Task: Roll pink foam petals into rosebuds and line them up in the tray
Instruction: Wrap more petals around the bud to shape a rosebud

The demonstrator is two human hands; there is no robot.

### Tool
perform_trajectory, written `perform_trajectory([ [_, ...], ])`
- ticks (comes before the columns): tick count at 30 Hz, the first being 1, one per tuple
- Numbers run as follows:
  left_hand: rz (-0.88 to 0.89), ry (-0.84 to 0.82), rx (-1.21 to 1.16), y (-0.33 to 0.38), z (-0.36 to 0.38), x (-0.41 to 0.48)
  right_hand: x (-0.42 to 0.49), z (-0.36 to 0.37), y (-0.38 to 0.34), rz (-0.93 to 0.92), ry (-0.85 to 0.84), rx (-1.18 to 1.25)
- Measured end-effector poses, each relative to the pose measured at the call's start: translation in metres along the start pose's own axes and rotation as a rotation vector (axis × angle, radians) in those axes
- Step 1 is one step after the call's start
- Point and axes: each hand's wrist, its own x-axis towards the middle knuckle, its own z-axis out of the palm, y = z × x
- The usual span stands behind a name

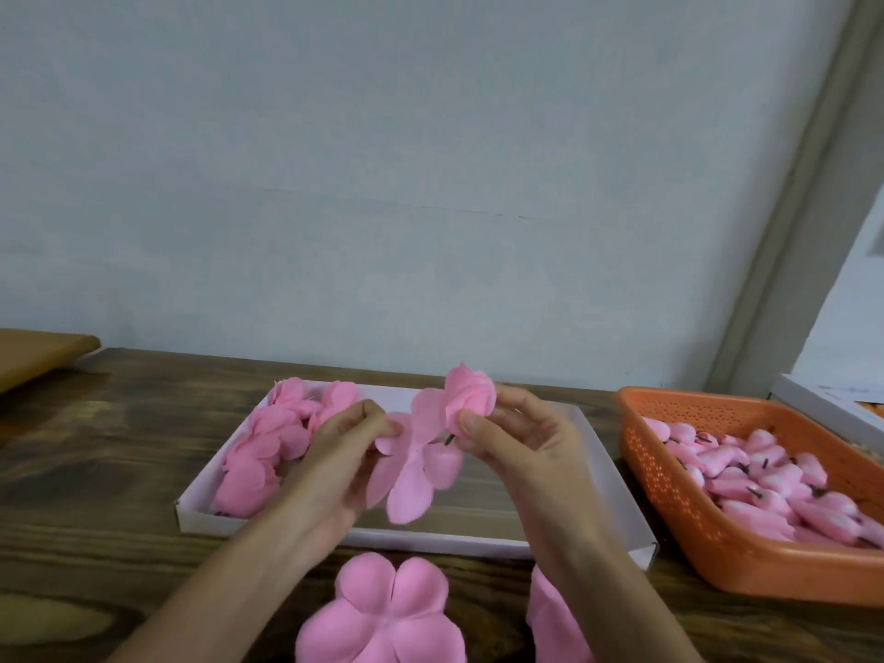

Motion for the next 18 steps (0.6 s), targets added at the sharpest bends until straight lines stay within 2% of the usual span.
perform_trajectory([
  [4,0.026,0.032,-0.124,-0.012,0.001,-0.003,-0.002,0.002,0.002,0.010,0.017,-0.019],
  [13,0.040,-0.074,-0.064,-0.024,0.007,-0.010,-0.003,0.002,0.002,-0.005,0.089,-0.034],
  [15,0.046,-0.053,-0.050,-0.026,0.004,-0.010,-0.002,0.002,0.003,-0.011,0.102,-0.033],
  [18,0.059,0.035,-0.055,-0.028,0.000,-0.008,-0.002,0.002,0.002,0.003,0.024,-0.036],
])
